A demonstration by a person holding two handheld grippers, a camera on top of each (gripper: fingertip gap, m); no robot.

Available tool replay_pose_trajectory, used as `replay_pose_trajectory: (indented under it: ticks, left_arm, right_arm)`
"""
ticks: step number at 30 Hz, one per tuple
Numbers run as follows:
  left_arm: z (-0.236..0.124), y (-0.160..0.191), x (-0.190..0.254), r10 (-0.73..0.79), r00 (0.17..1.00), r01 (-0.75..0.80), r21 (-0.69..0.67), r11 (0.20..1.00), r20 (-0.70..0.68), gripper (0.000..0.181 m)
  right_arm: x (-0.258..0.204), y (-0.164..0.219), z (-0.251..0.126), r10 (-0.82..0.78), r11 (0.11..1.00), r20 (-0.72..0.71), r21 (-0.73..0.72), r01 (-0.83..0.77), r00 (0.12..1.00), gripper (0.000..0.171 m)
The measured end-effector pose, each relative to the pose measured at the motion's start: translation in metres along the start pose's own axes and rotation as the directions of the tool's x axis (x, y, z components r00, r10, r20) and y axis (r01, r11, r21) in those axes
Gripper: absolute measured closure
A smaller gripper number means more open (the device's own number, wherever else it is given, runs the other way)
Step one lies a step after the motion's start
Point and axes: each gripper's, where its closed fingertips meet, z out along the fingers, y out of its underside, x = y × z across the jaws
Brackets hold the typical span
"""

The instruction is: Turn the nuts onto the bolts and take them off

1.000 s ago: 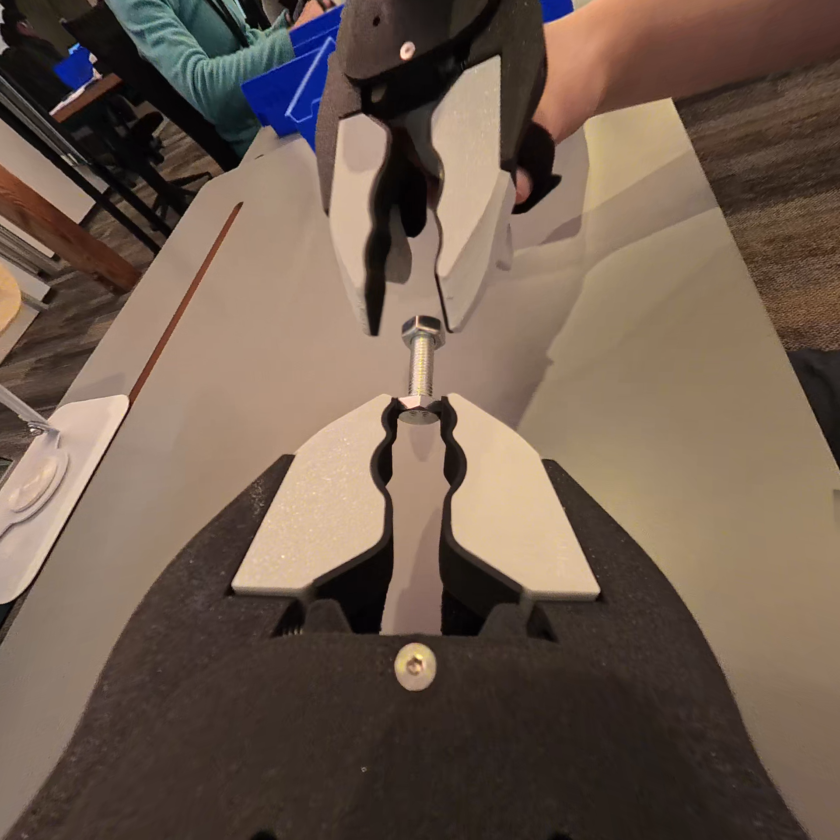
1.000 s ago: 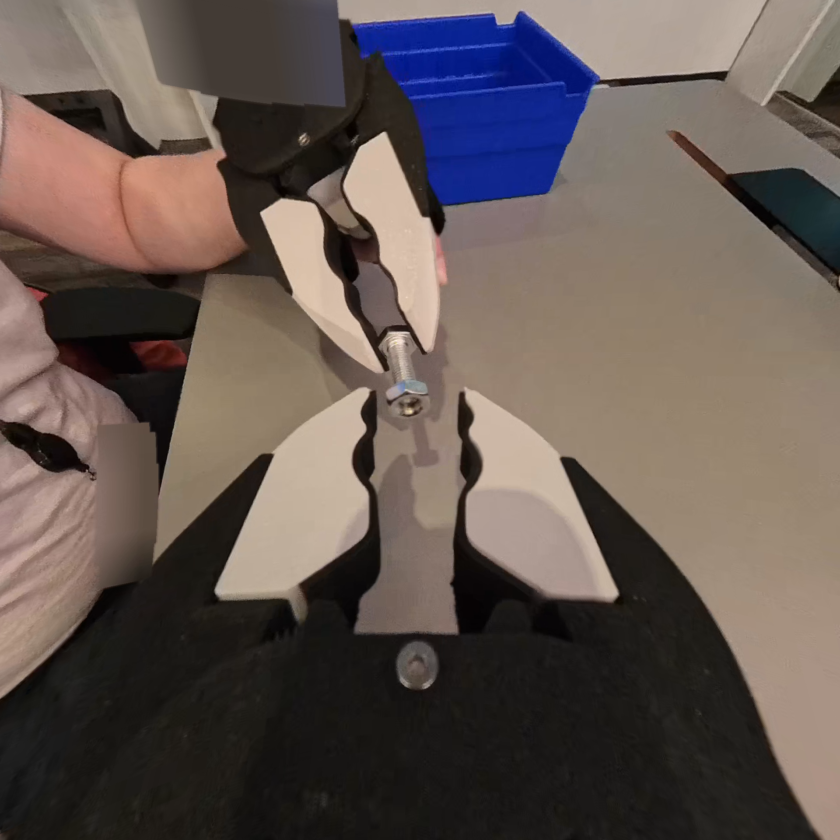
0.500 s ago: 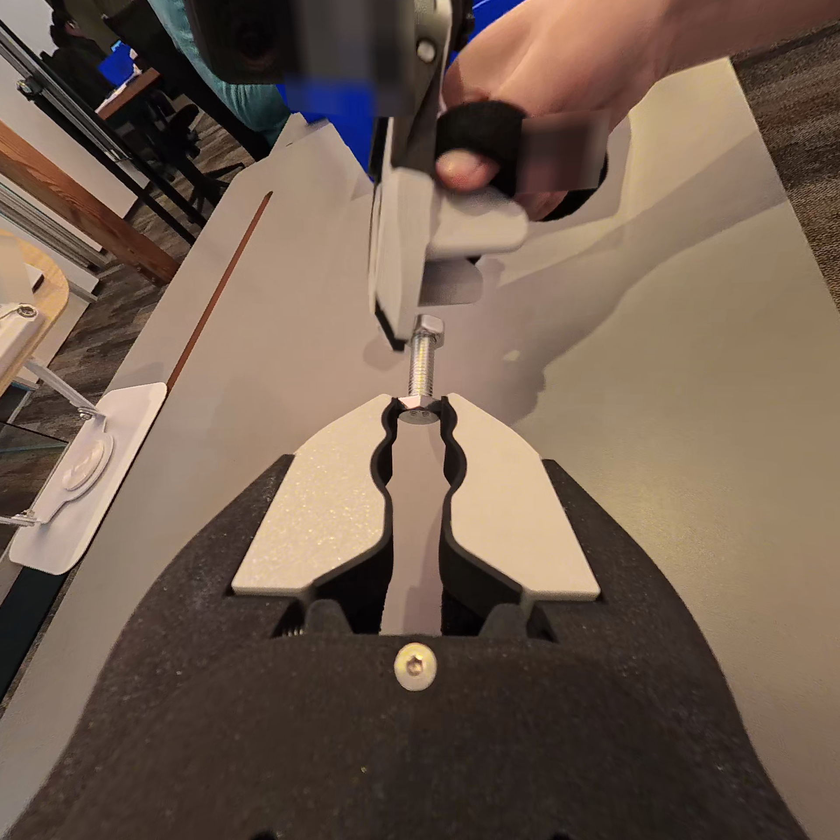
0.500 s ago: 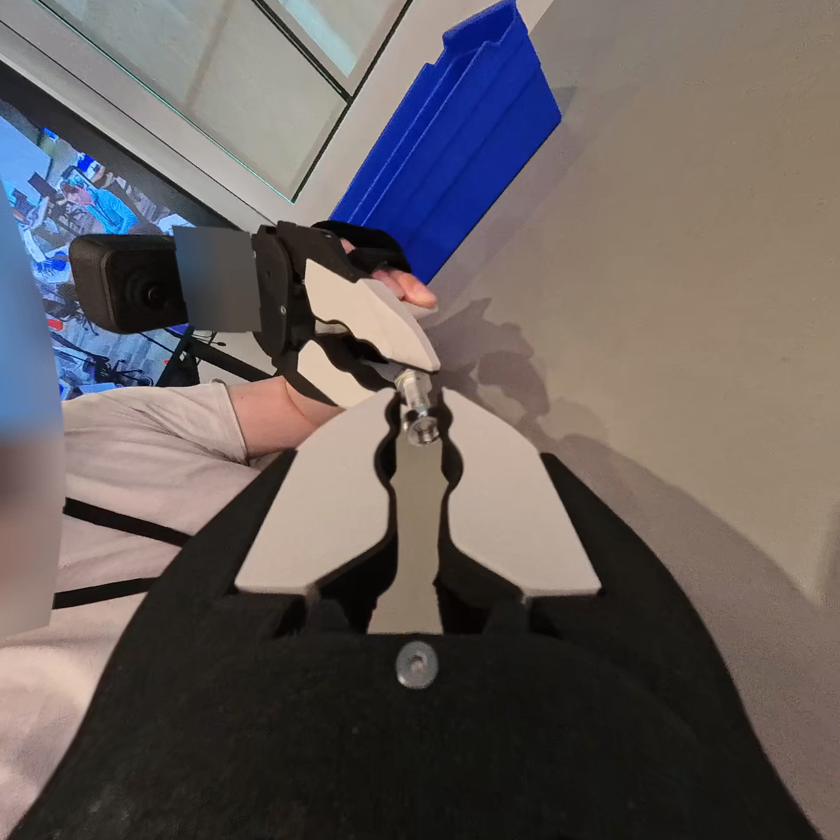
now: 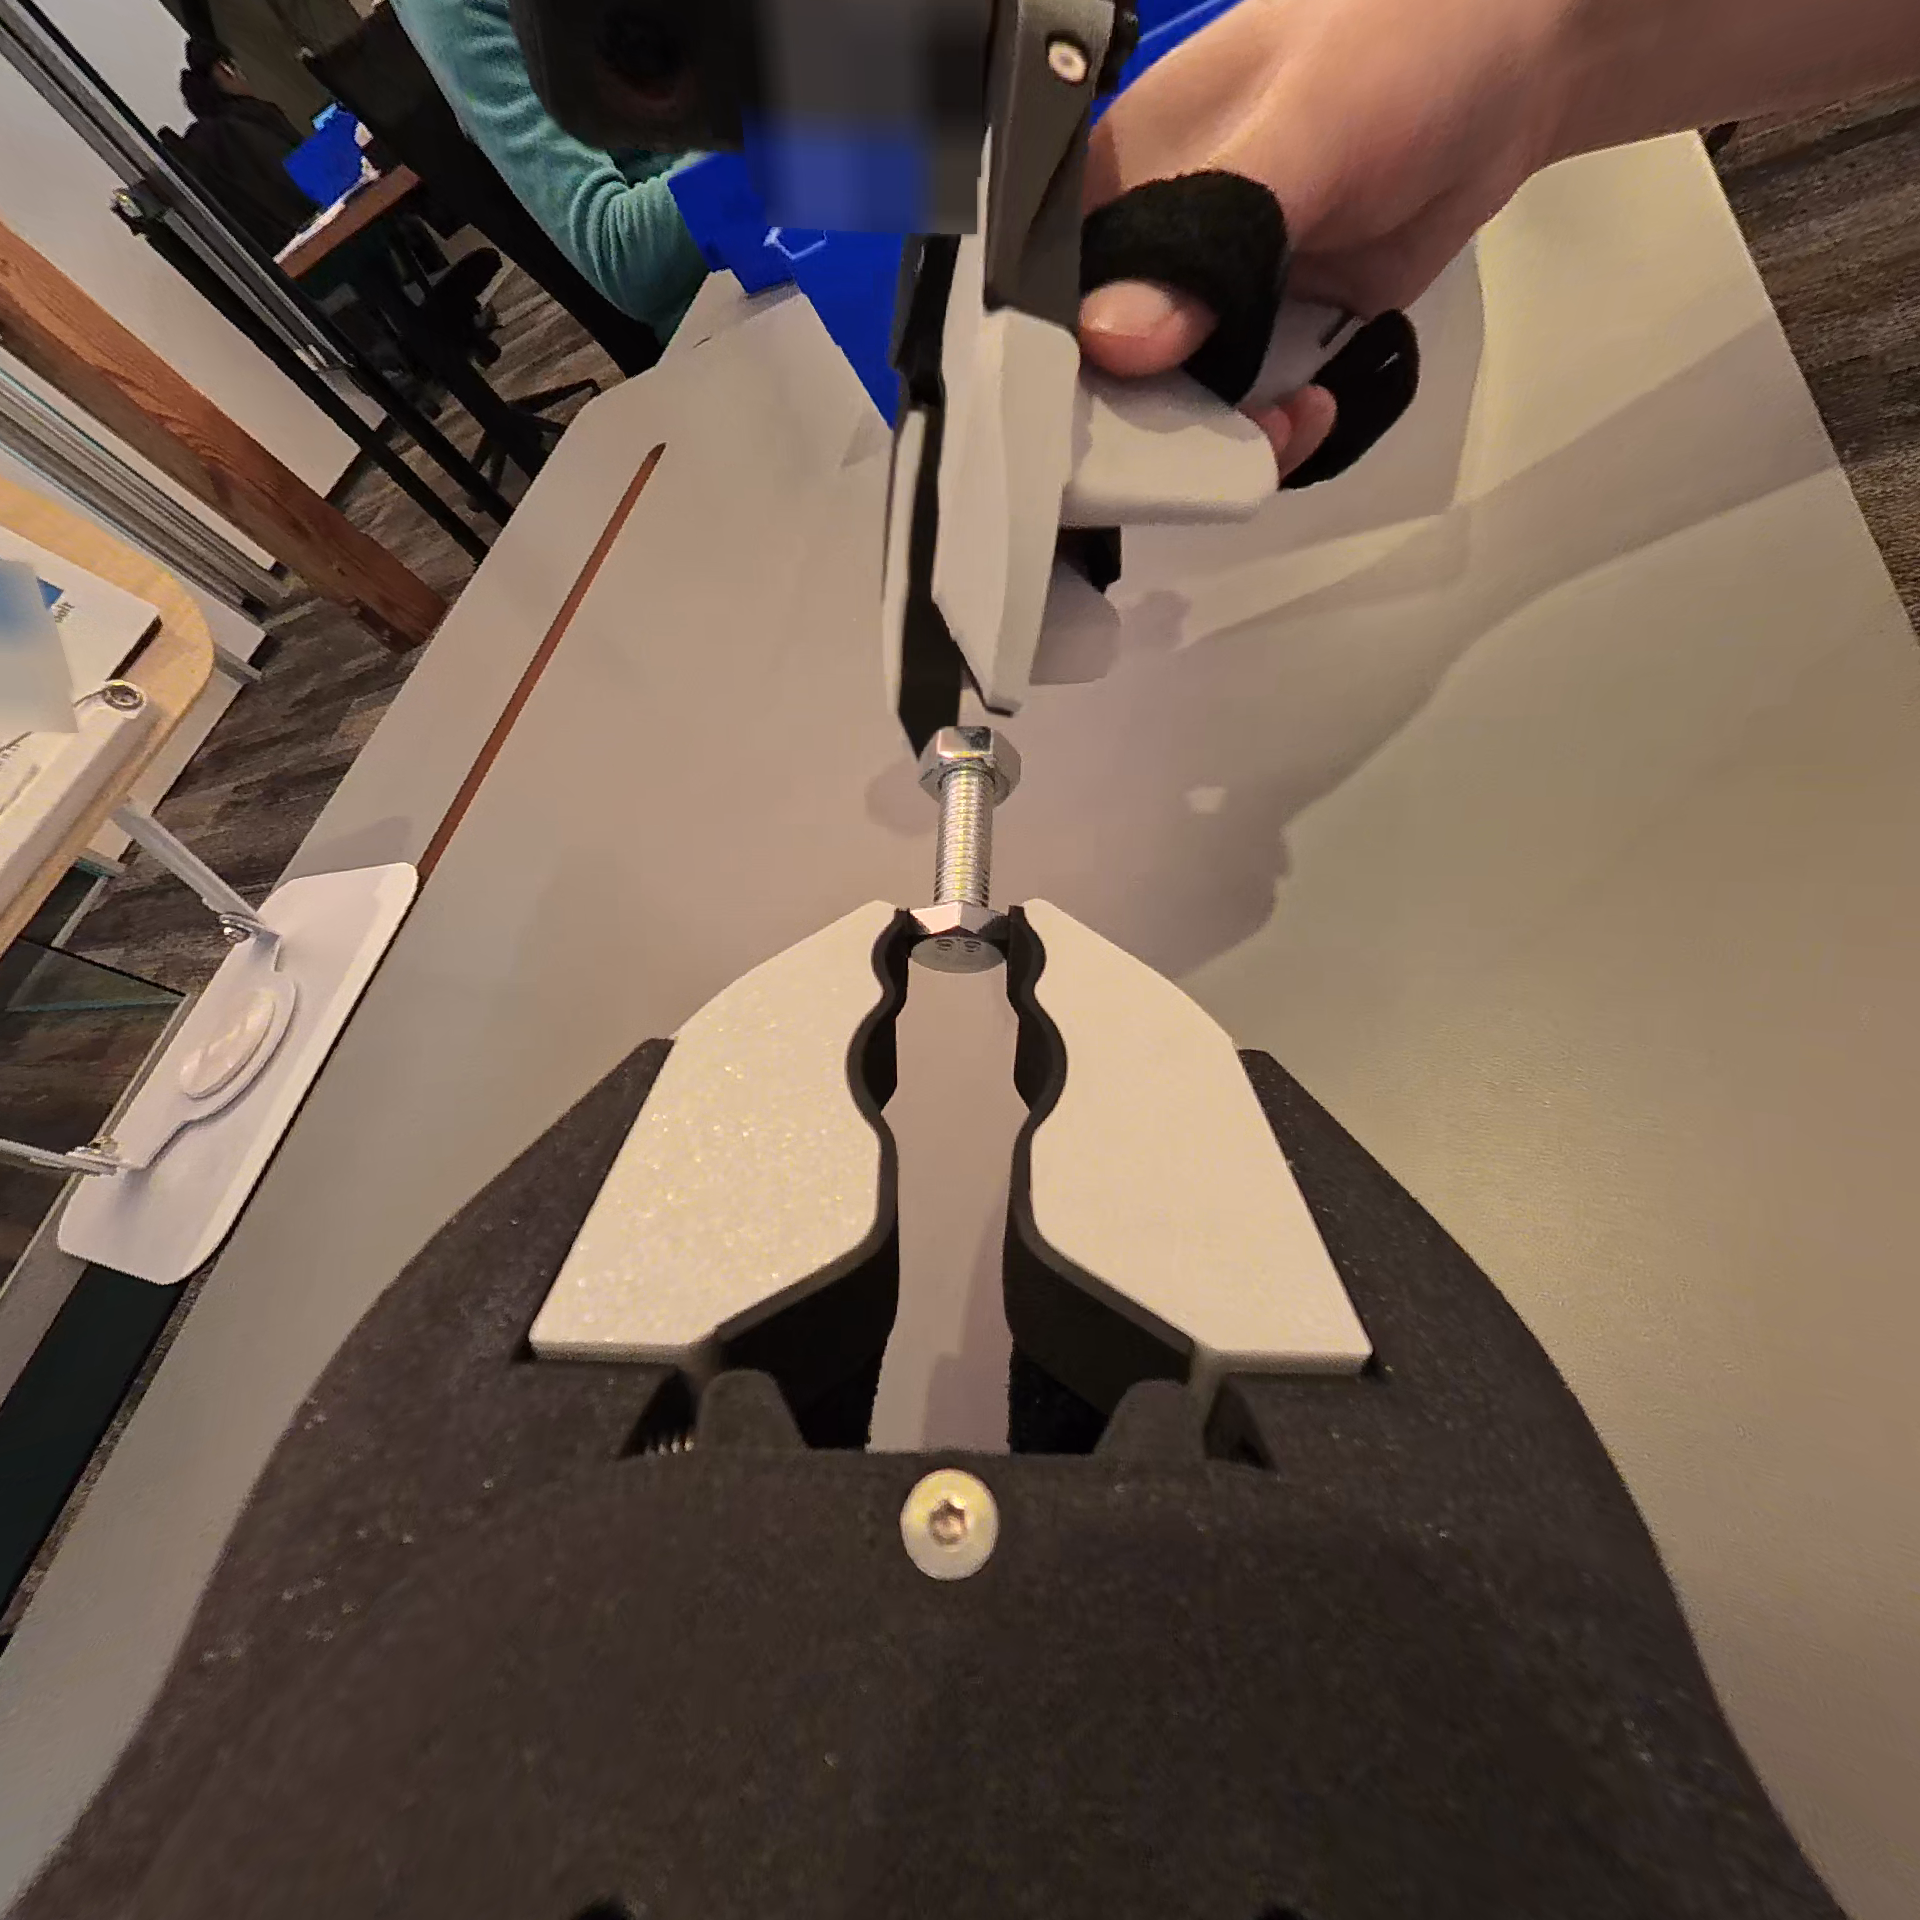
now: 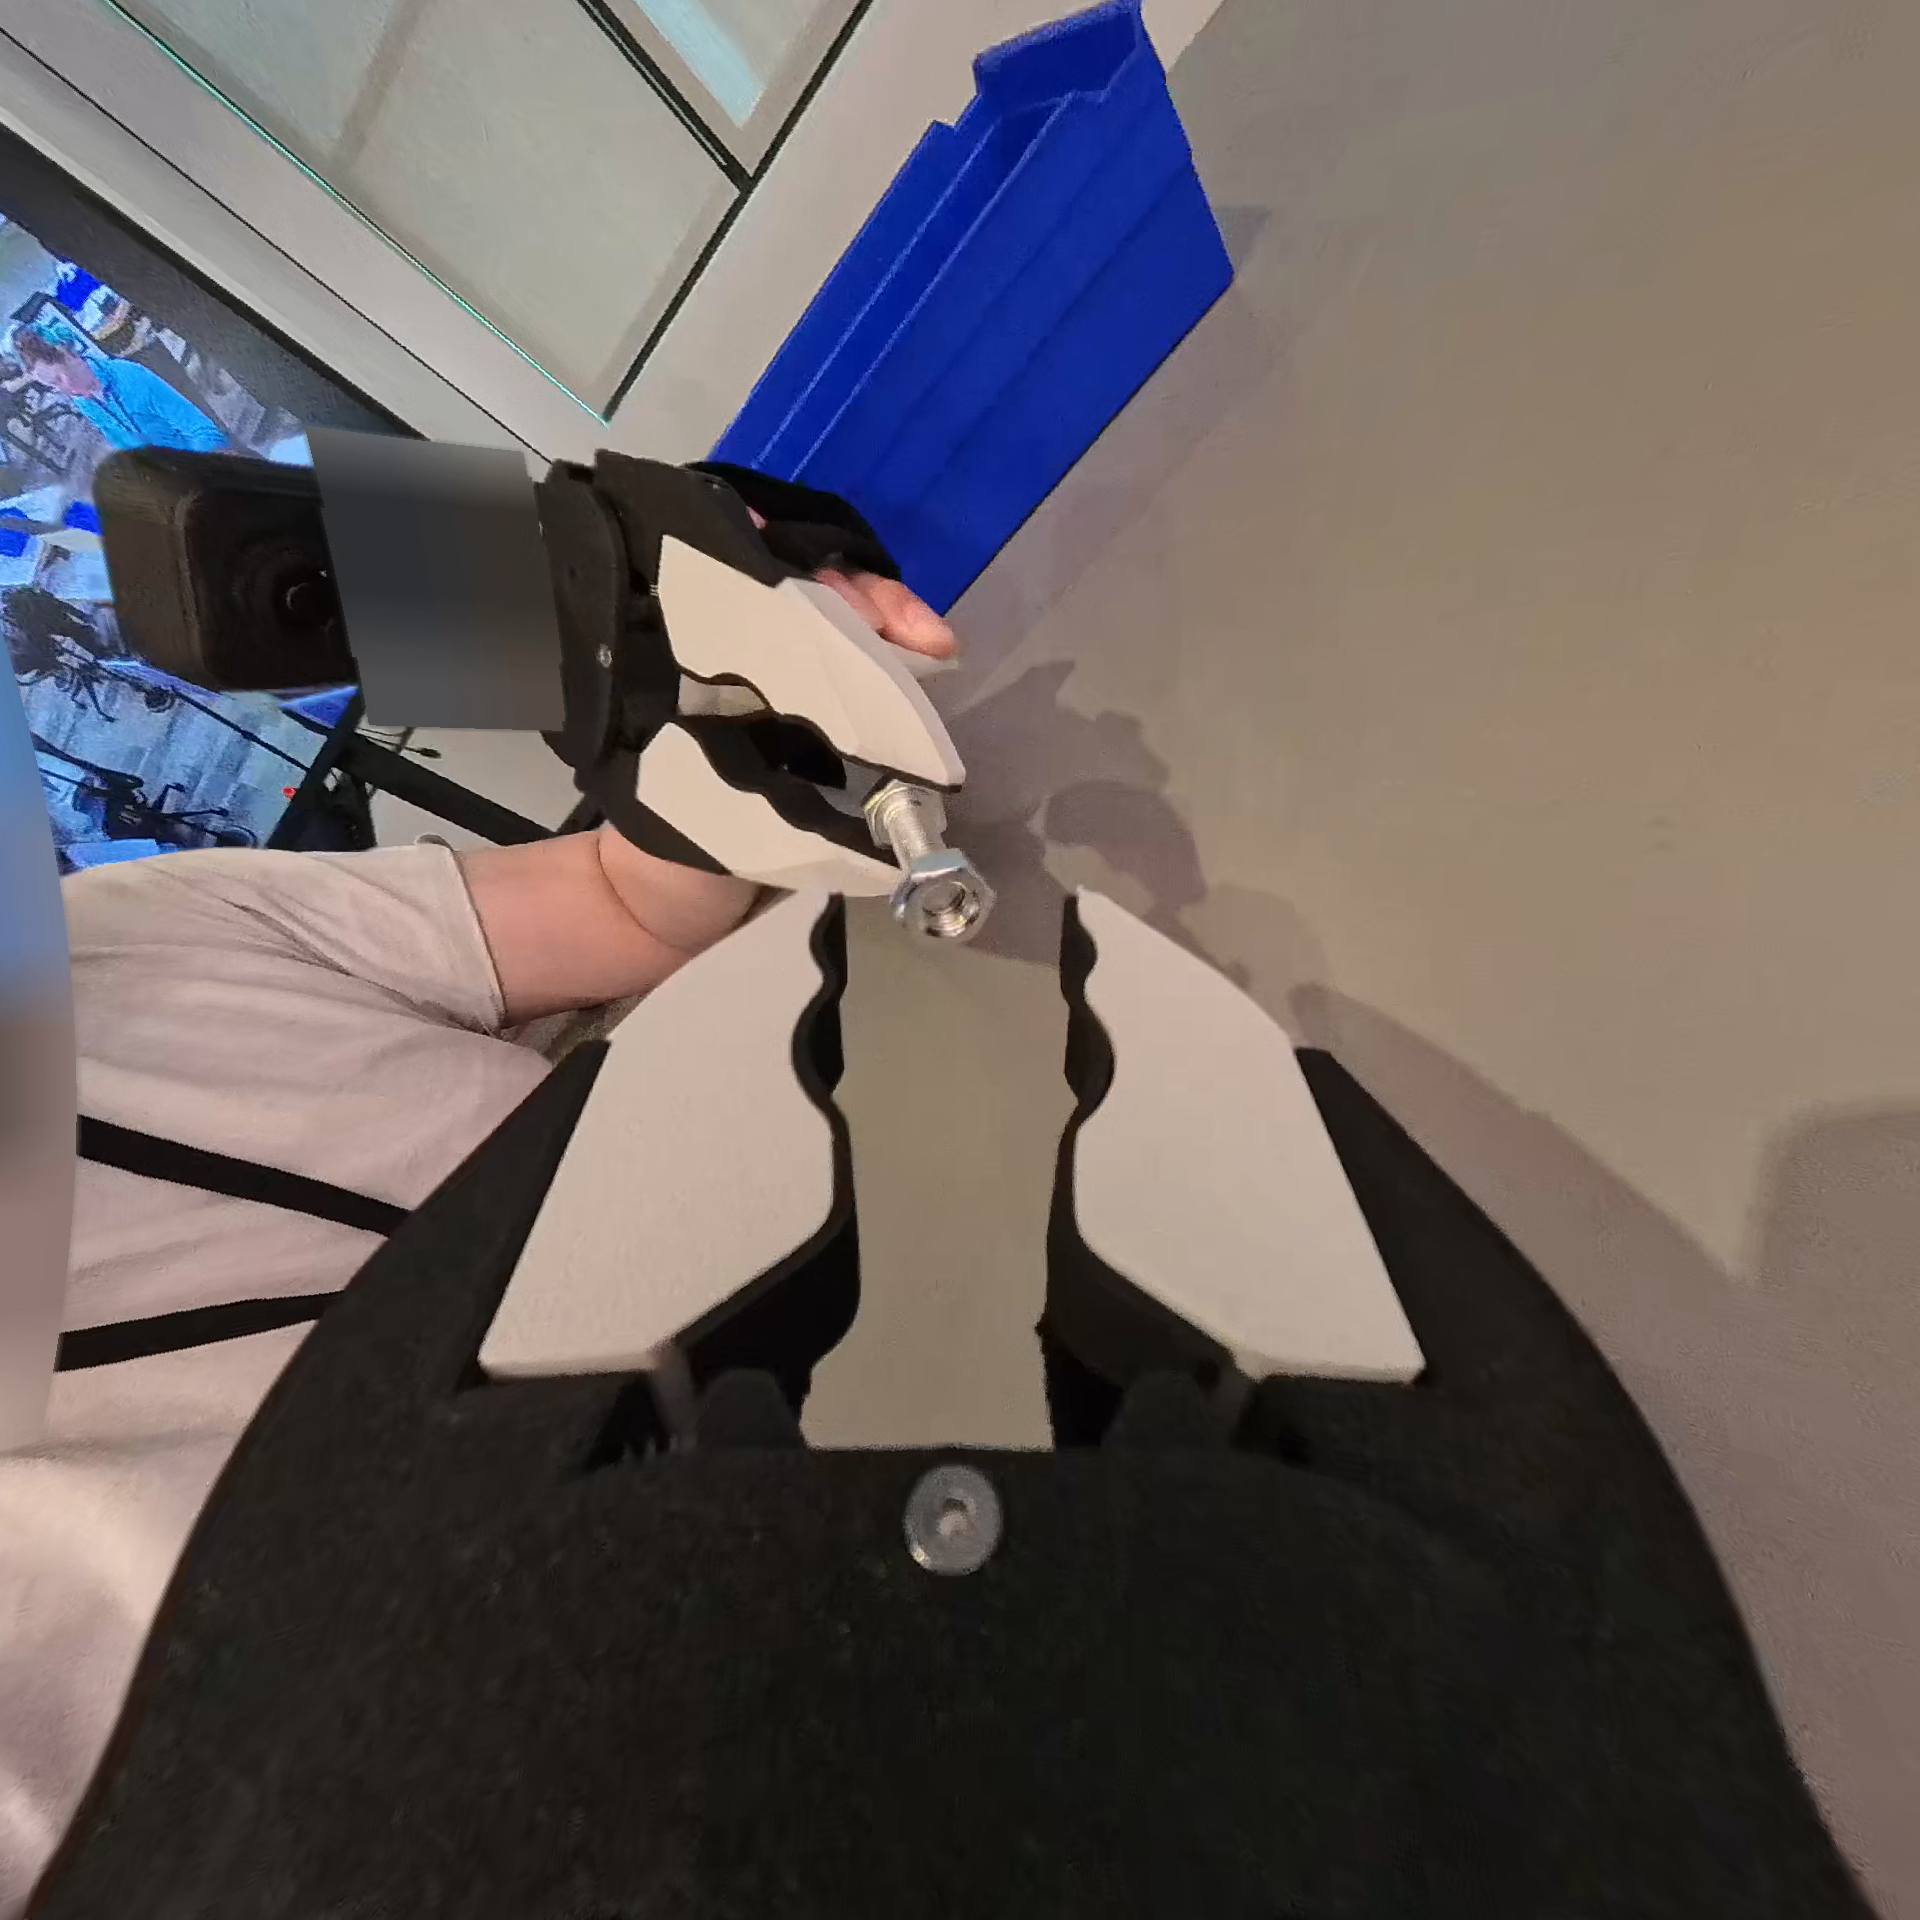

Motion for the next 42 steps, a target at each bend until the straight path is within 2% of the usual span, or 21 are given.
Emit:
replay_pose_trajectory:
  ticks: [3, 4, 5, 7, 9, 11, 13, 15, 16, 20, 24, 26, 28, 30, 32, 34, 36, 38, 40, 42]
  left_arm:
    - [0.001, -0.002, 0.002, 0.012, 1.0, -0.012, 0.006, 1.0, -0.001, 0.164]
    - [0.001, -0.002, 0.003, 0.015, 1.0, -0.015, 0.007, 1.0, -0.001, 0.164]
    - [0.001, -0.003, 0.003, 0.015, 1.0, -0.015, 0.009, 1.0, -0.003, 0.164]
    - [0.0, -0.003, 0.004, 0.0, 1.0, 0.0, 0.014, 1.0, -0.02, 0.164]
    - [-0.001, -0.003, 0.008, -0.036, 0.997, 0.037, 0.017, 0.999, -0.068, 0.164]
    - [-0.004, -0.005, 0.013, -0.06, 0.991, 0.064, 0.031, 0.997, -0.118, 0.164]
    - [-0.007, -0.01, 0.019, -0.096, 0.979, 0.106, 0.05, 0.993, -0.178, 0.164]
    - [-0.008, -0.01, 0.021, -0.124, 0.97, 0.137, 0.052, 0.989, -0.211, 0.164]
    - [-0.009, -0.01, 0.021, -0.126, 0.968, 0.141, 0.055, 0.988, -0.219, 0.164]
    - [-0.008, -0.011, 0.02, -0.113, 0.973, 0.127, 0.059, 0.99, -0.2, 0.164]
    - [-0.005, -0.005, 0.014, -0.099, 0.983, 0.106, 0.035, 0.994, -0.156, 0.164]
    - [-0.005, -0.003, 0.011, -0.1, 0.986, 0.105, 0.029, 0.994, -0.135, 0.164]
    - [-0.005, -0.004, 0.006, -0.107, 0.988, 0.112, 0.04, 0.993, -0.113, 0.164]
    - [-0.007, -0.004, 0.003, -0.11, 0.989, 0.115, 0.045, 0.992, -0.1, 0.164]
    - [-0.008, -0.005, -0.002, -0.119, 0.99, 0.123, 0.053, 0.991, -0.074, 0.164]
    - [-0.009, -0.005, -0.006, -0.125, 0.991, 0.128, 0.055, 0.99, -0.055, 0.164]
    - [-0.011, -0.009, -0.01, -0.13, 0.991, 0.132, 0.072, 0.989, -0.036, 0.164]
    - [-0.012, -0.013, -0.009, -0.129, 0.991, 0.132, 0.083, 0.988, -0.038, 0.164]
    - [-0.012, -0.014, -0.009, -0.12, 0.992, 0.122, 0.084, 0.989, -0.03, 0.164]
    - [-0.012, -0.013, -0.01, -0.118, 0.993, 0.119, 0.087, 0.989, -0.021, 0.164]
  right_arm:
    - [-0.003, 0.007, 0.007, 0.09, 0.996, 0.039, -0.033, -0.089, 0.995, 0.134]
    - [-0.006, 0.008, 0.009, 0.116, 0.993, 0.064, -0.037, -0.114, 0.991, 0.138]
    - [-0.009, 0.008, 0.01, 0.136, 0.99, 0.087, -0.038, -0.133, 0.987, 0.15]
    - [-0.01, 0.009, 0.01, 0.108, 0.993, 0.097, -0.051, -0.103, 0.989, 0.153]
    - [-0.011, 0.013, 0.01, -0.024, 0.995, 0.087, -0.09, 0.032, 0.996, 0.153]
    - [-0.013, 0.018, 0.01, -0.295, 0.945, 0.078, -0.12, 0.303, 0.952, 0.153]
    - [-0.018, 0.019, 0.008, -0.588, 0.799, 0.065, -0.107, 0.591, 0.807, 0.153]
    - [-0.018, 0.017, 0.006, -0.724, 0.685, 0.009, -0.111, 0.72, 0.69, 0.153]
    - [-0.018, 0.015, 0.006, -0.736, 0.674, -0.008, -0.105, 0.731, 0.677, 0.153]
    - [-0.024, 0.011, 0.006, -0.66, 0.751, 0.0, -0.042, 0.659, 0.752, 0.153]
    - [-0.02, 0.011, -0.002, -0.663, 0.749, -0.041, -0.059, 0.66, 0.748, 0.153]
    - [-0.014, 0.007, -0.014, -0.636, 0.771, -0.106, -0.089, 0.63, 0.764, 0.153]
    - [-0.013, -0.001, -0.038, -0.616, 0.788, -0.197, -0.142, 0.599, 0.763, 0.153]
    - [-0.017, -0.018, -0.08, -0.597, 0.801, -0.329, -0.2, 0.564, 0.732, 0.153]
    - [-0.019, -0.033, -0.142, -0.553, 0.831, -0.478, -0.263, 0.49, 0.682, 0.153]
    - [-0.005, -0.027, -0.219, -0.459, 0.888, -0.622, -0.344, 0.305, 0.634, 0.153]
    - [0.027, 0.002, -0.302, -0.347, 0.919, -0.759, -0.392, 0.039, 0.551, 0.153]
    - [0.064, 0.046, -0.368, -0.218, 0.901, -0.857, -0.361, -0.241, 0.466, 0.153]
    - [0.098, 0.09, -0.407, -0.154, 0.851, -0.902, -0.328, -0.409, 0.403, 0.153]
    - [0.123, 0.129, -0.424, -0.125, 0.792, -0.916, -0.323, -0.518, 0.38, 0.153]
